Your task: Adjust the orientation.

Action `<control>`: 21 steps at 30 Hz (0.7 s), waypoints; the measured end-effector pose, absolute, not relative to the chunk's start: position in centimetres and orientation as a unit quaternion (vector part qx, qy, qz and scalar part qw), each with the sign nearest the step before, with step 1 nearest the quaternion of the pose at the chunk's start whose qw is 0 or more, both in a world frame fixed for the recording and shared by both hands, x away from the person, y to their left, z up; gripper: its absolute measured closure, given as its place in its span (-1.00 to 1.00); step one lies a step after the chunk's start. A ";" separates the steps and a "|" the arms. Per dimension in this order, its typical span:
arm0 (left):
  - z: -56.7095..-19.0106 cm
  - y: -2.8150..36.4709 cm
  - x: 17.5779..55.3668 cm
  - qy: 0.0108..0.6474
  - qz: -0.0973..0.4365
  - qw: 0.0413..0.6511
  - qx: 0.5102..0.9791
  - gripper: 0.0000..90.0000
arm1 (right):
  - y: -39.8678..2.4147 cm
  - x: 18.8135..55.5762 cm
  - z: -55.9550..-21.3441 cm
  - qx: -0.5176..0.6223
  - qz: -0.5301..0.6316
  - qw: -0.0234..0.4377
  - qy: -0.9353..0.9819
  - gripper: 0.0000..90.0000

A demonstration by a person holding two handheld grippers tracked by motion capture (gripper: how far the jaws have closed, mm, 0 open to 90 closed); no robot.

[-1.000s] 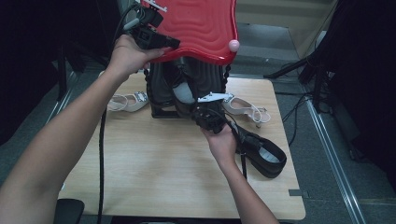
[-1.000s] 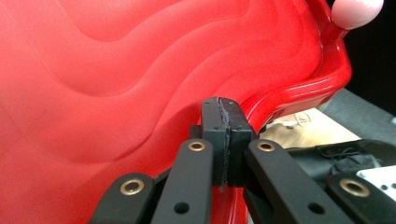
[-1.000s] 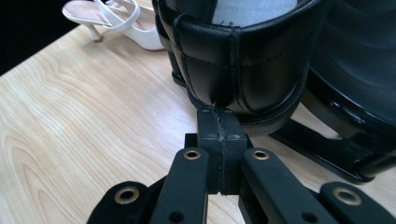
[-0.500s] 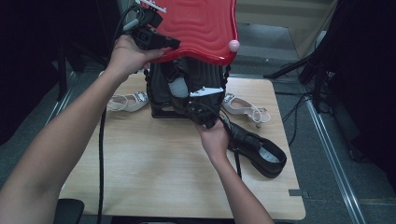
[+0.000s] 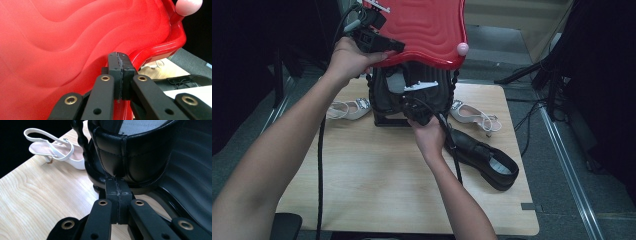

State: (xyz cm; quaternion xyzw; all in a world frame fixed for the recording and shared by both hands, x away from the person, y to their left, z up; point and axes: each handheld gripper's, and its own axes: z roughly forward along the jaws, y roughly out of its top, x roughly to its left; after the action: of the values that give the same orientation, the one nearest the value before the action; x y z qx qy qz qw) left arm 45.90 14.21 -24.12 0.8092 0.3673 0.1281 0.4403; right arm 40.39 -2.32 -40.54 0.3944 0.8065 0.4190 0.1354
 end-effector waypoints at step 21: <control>-24.2 14.3 45.9 0.370 0.126 0.444 0.806 1.00 | 1.3 42.5 -41.5 0.394 0.421 0.120 0.808 1.00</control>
State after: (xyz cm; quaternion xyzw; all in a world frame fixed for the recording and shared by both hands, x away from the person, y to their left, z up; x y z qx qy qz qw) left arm 45.88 14.34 -24.20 0.8062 0.3701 0.1257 0.4442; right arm 42.47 1.33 -41.50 0.3940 0.8079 0.4214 0.1202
